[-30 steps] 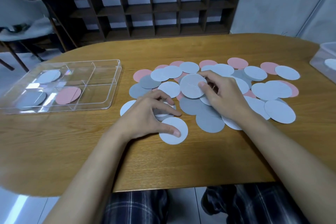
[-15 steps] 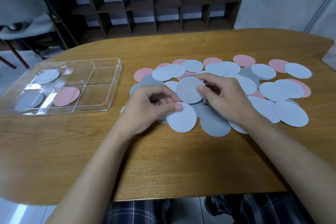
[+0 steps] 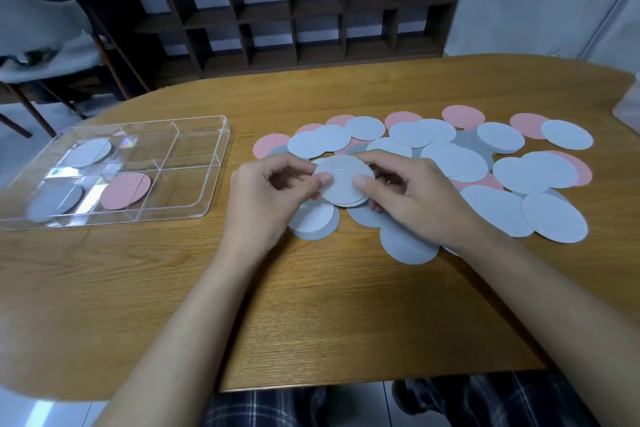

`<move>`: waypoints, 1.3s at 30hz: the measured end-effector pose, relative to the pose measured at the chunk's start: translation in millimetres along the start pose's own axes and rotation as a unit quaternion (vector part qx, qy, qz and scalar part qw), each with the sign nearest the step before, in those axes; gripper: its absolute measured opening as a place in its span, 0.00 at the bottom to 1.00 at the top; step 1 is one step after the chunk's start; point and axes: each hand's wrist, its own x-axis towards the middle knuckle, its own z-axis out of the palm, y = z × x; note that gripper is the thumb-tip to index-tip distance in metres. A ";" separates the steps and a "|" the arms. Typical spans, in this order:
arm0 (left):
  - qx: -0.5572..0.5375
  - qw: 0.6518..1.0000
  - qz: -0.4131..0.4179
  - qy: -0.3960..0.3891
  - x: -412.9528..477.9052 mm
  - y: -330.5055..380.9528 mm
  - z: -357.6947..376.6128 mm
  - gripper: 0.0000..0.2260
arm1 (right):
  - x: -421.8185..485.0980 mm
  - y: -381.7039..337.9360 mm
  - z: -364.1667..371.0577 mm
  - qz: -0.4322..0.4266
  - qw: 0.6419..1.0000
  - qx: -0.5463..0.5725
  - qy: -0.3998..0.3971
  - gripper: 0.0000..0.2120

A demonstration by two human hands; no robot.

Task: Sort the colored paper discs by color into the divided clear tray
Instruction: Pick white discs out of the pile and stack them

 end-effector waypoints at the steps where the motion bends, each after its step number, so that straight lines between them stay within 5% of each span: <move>1: 0.006 1.000 0.000 0.001 0.0 0.6 0.5 0.07 | 0.1 0.5 0.6 -0.005 1.000 -0.025 -0.003 0.13; 5: 0.023 1.000 0.014 -0.003 0.8 -1.8 1.7 0.08 | 1.0 1.6 0.5 -0.025 0.998 -0.066 -0.002 0.14; 9: 0.162 0.983 0.076 -0.039 3.8 -10.4 -9.4 0.11 | 3.3 5.6 -5.7 -0.033 0.994 -0.100 0.023 0.15; 15: 0.275 0.952 0.052 -0.128 2.0 -18.8 -19.3 0.18 | 3.5 10.2 -12.9 -0.017 0.992 -0.113 0.045 0.15; 22: 0.233 0.964 0.030 -0.125 2.3 -16.2 -21.4 0.19 | 2.2 9.7 -12.0 -0.018 0.993 -0.114 0.031 0.16; 26: 0.202 0.974 0.056 -0.091 5.1 -17.4 -21.3 0.10 | 3.2 9.2 -9.2 -0.027 0.992 -0.121 0.027 0.18; 33: 0.003 0.995 0.031 -0.099 6.3 -13.4 -16.1 0.05 | 2.6 5.6 -7.3 0.002 0.995 -0.099 0.026 0.19; 39: -0.044 0.997 0.028 -0.057 5.5 -14.7 3.3 0.11 | 3.0 2.7 -6.0 0.022 0.997 -0.067 0.023 0.20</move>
